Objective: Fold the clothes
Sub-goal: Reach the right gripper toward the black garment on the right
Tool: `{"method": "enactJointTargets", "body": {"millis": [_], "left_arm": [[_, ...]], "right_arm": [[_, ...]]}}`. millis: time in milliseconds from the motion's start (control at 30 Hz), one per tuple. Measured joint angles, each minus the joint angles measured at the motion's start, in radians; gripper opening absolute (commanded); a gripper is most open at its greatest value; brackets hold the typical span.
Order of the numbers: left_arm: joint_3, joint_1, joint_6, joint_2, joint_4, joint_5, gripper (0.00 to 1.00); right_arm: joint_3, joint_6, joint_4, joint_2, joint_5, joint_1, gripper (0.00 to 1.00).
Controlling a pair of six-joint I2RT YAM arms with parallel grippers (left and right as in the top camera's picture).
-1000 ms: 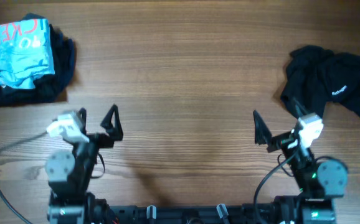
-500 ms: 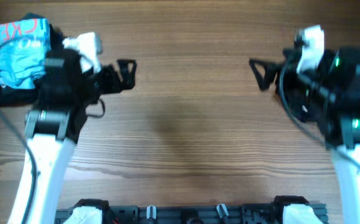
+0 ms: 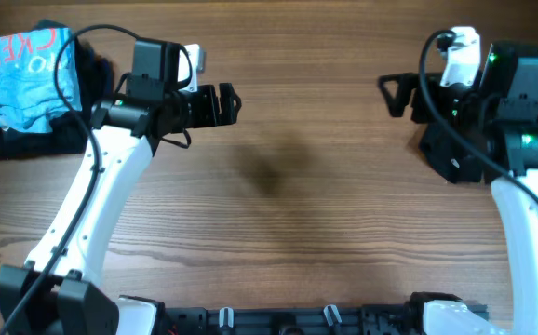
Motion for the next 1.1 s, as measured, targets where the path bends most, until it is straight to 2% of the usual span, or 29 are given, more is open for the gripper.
{"method": "enactJointTargets", "body": {"millis": [233, 400, 633, 900, 1033, 1100], "left_arm": [[0.0, -0.003, 0.0, 0.004, 0.042, 0.037, 1.0], [0.0, -0.003, 0.0, 0.004, 0.042, 0.04, 1.0], [0.0, -0.003, 0.0, 0.004, 0.042, 0.036, 1.0], [0.0, -0.006, 0.0, 0.004, 0.042, -0.01, 0.99], [0.0, -0.006, 0.0, 0.004, 0.042, -0.028, 1.0], [0.0, -0.006, 0.0, 0.004, 0.042, -0.03, 1.0]], "right_arm": [[0.039, 0.055, -0.028, 0.175, 0.108, -0.241, 1.0], [0.042, 0.074, 0.004, 0.301, 0.135, -0.361, 0.96], [0.042, 0.084, 0.099, 0.447, 0.191, -0.392, 0.89], [0.045, 0.071, 0.293, 0.498, 0.232, -0.392, 0.85], [0.045, 0.044, 0.328, 0.534, 0.246, -0.392, 0.81], [0.045, 0.034, 0.332, 0.553, 0.25, -0.392, 0.76]]}}
